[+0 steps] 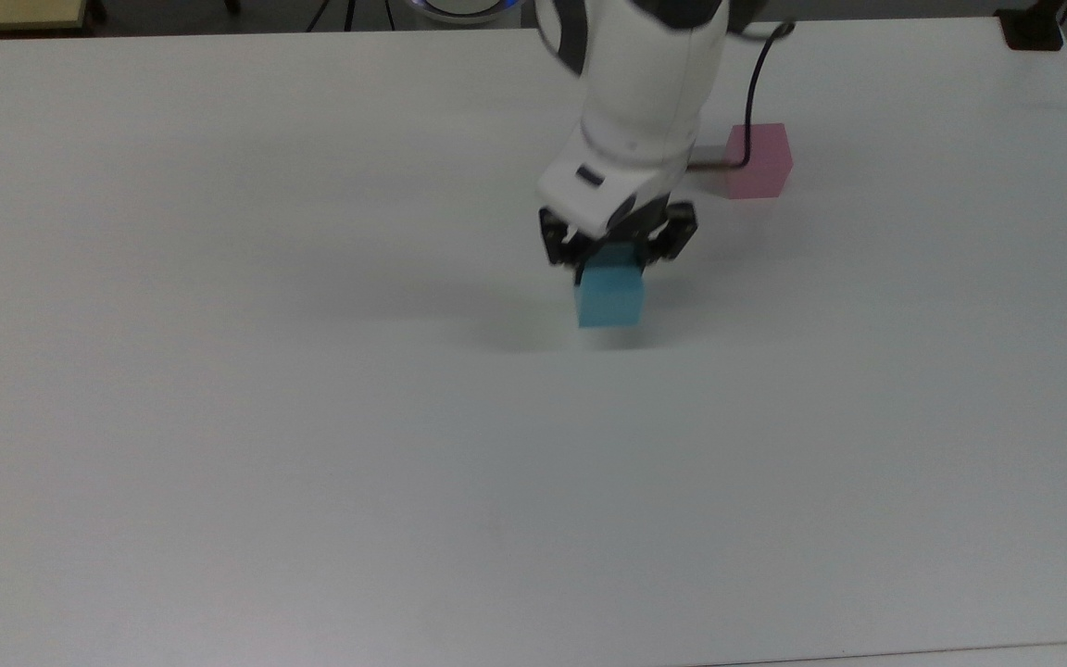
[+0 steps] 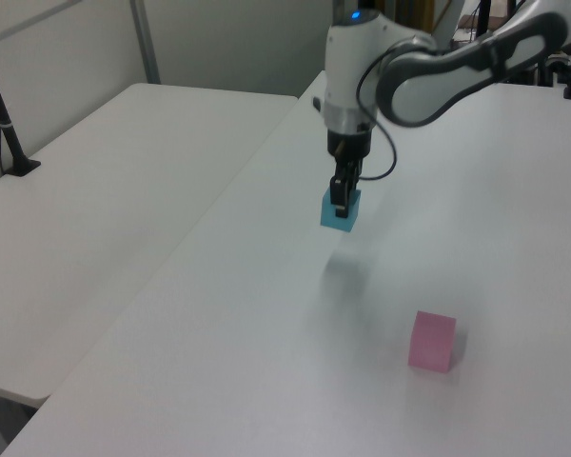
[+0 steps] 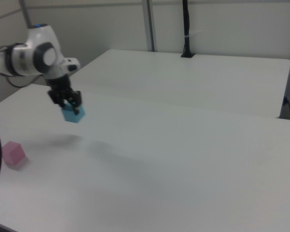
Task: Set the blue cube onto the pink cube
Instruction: 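Lift the light-blue cube and carry it over the pink cube, then lower the light-blue cube onto the pink cube and open the gripper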
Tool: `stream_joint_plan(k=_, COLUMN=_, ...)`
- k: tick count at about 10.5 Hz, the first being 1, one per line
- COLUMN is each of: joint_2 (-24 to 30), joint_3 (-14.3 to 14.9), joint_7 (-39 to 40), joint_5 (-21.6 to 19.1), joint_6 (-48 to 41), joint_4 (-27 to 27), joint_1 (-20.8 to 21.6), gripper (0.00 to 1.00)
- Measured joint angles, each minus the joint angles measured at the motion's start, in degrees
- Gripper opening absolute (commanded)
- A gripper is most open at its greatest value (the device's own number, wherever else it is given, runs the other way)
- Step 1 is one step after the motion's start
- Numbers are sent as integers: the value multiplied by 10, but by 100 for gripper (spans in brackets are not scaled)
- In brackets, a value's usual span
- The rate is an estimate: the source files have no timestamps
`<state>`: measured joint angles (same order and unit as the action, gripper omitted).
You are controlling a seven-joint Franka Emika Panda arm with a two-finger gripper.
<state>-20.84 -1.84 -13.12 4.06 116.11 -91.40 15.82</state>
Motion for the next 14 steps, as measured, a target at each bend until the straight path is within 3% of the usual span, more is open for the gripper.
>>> stream_joint_plan(k=2, joint_2=78, joint_3=-41, joint_7=-14, joint_5=-6, joint_6=-19, joint_4=-61, joint_1=17, gripper=28)
stream_joint_plan(k=3, joint_2=109, joint_3=-79, joint_7=-41, joint_5=-10, joint_6=-19, joint_4=-97, joint_1=22, gripper=28)
stream_joint_plan(k=6, joint_2=138, joint_3=-153, joint_7=-106, joint_5=-12, joint_6=-19, joint_4=-147, joint_1=27, gripper=29)
stream_joint_plan(k=8, joint_2=133, joint_3=-167, joint_7=-125, joint_5=-12, joint_6=-19, joint_4=-161, joint_1=42, gripper=29)
stream_joint_plan(k=13, joint_2=97, joint_3=-167, joint_7=-132, joint_5=-12, joint_6=-19, joint_4=-165, joint_1=64, gripper=29)
stream_joint_plan(k=14, joint_2=97, joint_3=-167, joint_7=-132, joint_5=-12, joint_6=-19, joint_4=-166, joint_1=67, gripper=41)
